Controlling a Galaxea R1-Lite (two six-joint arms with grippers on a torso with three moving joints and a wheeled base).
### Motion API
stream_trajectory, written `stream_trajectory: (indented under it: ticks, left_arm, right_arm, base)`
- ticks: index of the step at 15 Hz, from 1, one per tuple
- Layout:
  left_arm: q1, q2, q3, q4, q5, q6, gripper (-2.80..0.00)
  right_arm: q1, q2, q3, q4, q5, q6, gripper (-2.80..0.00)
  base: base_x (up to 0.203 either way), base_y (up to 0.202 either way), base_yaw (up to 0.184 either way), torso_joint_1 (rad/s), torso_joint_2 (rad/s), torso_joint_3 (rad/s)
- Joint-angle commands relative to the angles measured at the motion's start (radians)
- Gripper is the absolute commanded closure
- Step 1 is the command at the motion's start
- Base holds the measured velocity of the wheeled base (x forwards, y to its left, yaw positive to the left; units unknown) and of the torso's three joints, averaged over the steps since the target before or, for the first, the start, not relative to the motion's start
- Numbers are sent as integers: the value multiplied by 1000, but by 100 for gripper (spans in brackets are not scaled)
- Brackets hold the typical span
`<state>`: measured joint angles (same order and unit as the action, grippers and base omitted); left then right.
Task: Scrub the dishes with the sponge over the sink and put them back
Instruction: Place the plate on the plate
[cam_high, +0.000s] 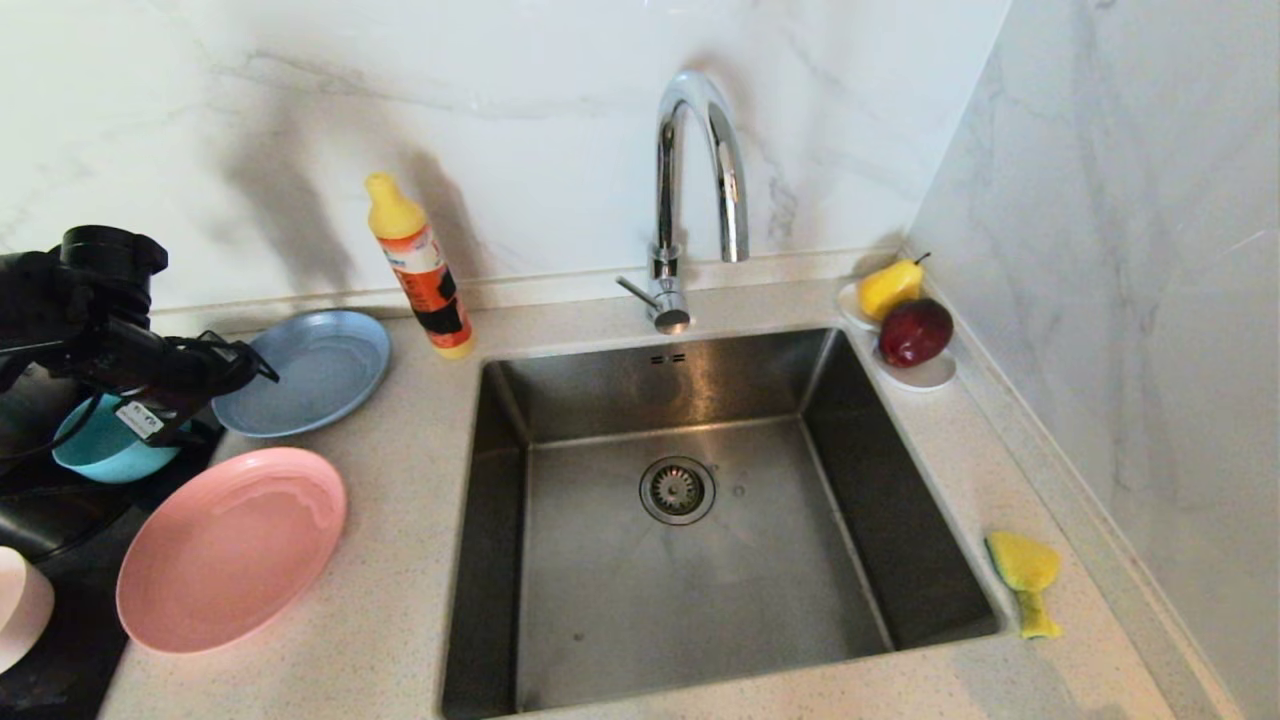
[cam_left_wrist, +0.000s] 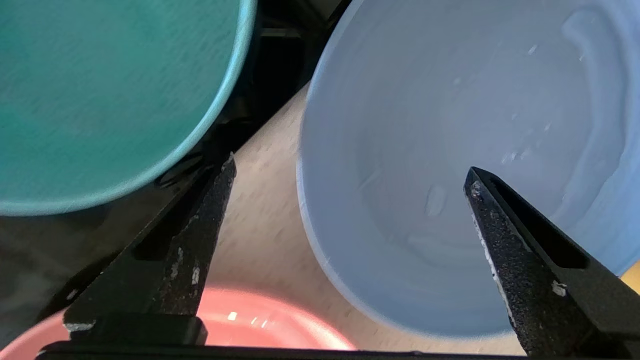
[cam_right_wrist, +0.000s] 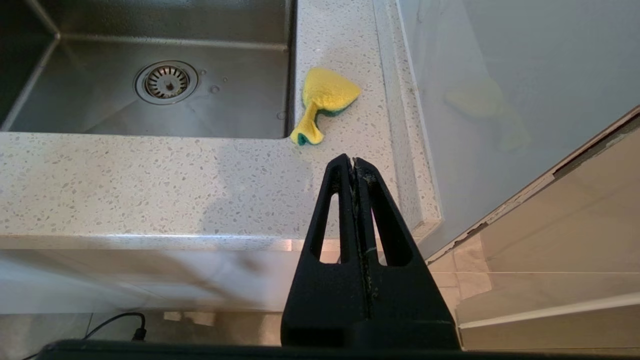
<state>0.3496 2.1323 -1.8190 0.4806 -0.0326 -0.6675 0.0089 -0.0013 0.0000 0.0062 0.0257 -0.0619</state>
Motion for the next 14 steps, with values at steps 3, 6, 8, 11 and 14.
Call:
stream_trajectory:
  ticks: [3, 6, 8, 11, 14]
  left_arm:
    - [-13, 78, -98, 6, 4, -31, -280]
    - [-37, 98, -118, -9, 4, -44, -280]
    - [-57, 103, -118, -18, 6, -46, -280]
    - [-70, 113, -118, -31, 11, -49, -280]
    - [-72, 115, -118, -31, 14, -49, -280]
  right_arm:
    - [0, -2, 0, 0, 0, -1, 0]
    - [0, -2, 0, 0, 0, -1, 0]
    - [0, -2, 0, 0, 0, -1, 0]
    - [0, -2, 0, 0, 0, -1, 0]
    - [0, -2, 0, 0, 0, -1, 0]
  base:
    - [0, 0, 0, 0, 0, 0]
    - [0, 0, 0, 0, 0, 0]
    - [0, 0, 0, 0, 0, 0]
    - [0, 0, 0, 0, 0, 0]
    - [0, 0, 0, 0, 0, 0]
